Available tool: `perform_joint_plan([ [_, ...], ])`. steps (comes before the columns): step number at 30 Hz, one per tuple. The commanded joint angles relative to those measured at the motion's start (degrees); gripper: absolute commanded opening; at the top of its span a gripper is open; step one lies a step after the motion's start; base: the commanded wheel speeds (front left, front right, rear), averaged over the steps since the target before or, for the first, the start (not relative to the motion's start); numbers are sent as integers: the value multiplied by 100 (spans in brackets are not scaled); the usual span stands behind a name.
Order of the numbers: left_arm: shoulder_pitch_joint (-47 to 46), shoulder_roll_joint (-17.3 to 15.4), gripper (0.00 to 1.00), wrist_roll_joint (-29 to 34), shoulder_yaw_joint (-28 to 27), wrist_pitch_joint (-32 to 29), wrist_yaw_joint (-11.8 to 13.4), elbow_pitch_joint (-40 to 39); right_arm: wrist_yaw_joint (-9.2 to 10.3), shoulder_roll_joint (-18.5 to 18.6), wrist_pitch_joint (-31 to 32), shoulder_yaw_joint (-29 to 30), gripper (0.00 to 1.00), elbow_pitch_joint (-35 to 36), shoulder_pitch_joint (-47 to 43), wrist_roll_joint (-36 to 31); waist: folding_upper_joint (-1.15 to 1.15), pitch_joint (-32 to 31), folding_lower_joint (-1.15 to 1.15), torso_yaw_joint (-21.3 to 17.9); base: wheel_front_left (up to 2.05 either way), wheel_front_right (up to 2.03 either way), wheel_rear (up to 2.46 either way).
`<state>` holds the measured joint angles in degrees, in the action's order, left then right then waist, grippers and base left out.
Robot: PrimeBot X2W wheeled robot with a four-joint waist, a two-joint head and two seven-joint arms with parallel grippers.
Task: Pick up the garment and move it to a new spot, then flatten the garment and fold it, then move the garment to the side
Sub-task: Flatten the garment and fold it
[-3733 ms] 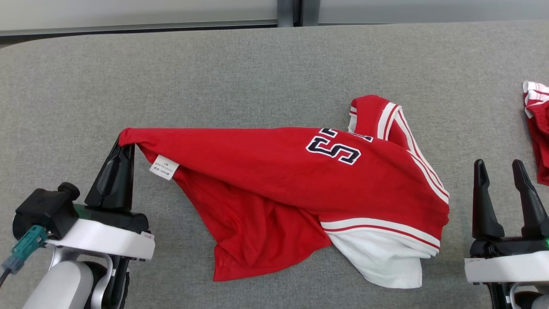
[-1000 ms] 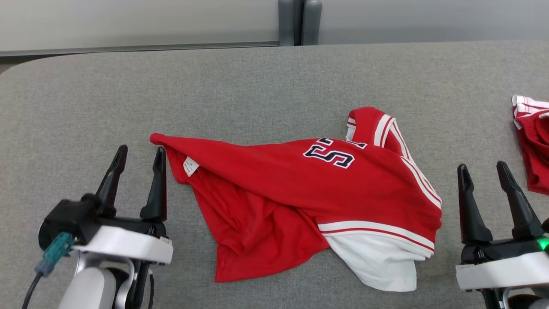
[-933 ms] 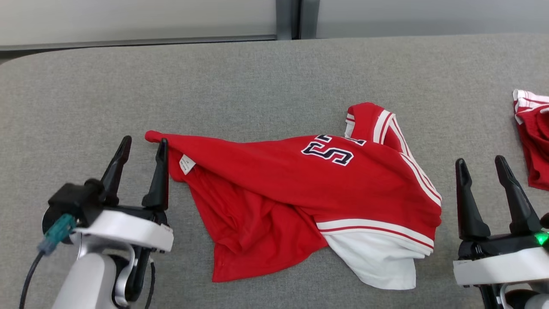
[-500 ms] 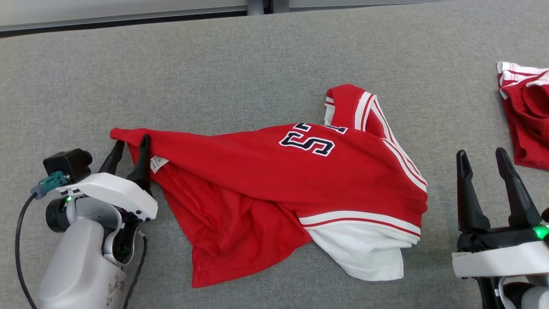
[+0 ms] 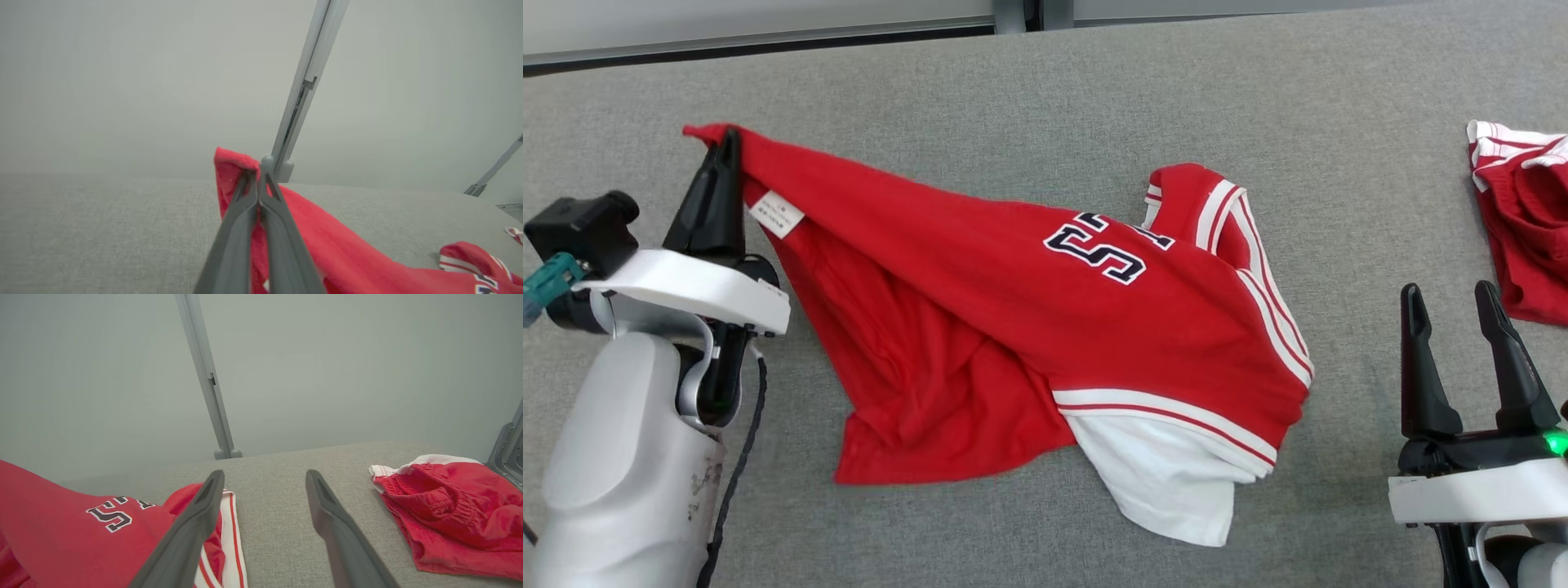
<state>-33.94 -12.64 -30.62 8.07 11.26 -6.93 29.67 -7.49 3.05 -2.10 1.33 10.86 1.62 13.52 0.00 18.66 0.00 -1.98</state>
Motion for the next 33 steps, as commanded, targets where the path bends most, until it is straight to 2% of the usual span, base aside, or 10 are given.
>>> perform_joint_plan([
  [1, -112, -88, 0, 87, 9, 44, 3, -181, 0, 7, -47, 23, 100, -7, 51, 1, 0, -23, 0, 19, 0, 0, 0],
  [7, 201, -201, 0, 234, 81, -43, 183, -1441, 0, 2, -70, 69, 100, -21, -28, 52, 0, -124, 0, 114, 0, 0, 0],
  [15, 1827, -121, 0, 2, 152, -605, 617, -2916, 0, -3, -98, 104, 100, -57, -108, 103, 0, -163, 0, 261, 0, 0, 0],
  [19, 2487, -37, 0, -145, 70, -681, 830, -3301, 0, -4, -76, 116, 100, -47, -96, 73, 0, -169, 0, 343, 0, 0, 0],
  [28, 3451, -142, 0, -352, -336, -809, 1235, -3964, 0, 20, 4, 332, 100, 24, -189, 35, 0, -252, 0, 515, 0, 0, 0],
  [33, 3965, -98, 0, -467, -417, -1007, 1473, -4157, 0, 48, 58, 463, 100, 49, -333, 62, 0, -382, 0, 599, 0, 0, 0],
])
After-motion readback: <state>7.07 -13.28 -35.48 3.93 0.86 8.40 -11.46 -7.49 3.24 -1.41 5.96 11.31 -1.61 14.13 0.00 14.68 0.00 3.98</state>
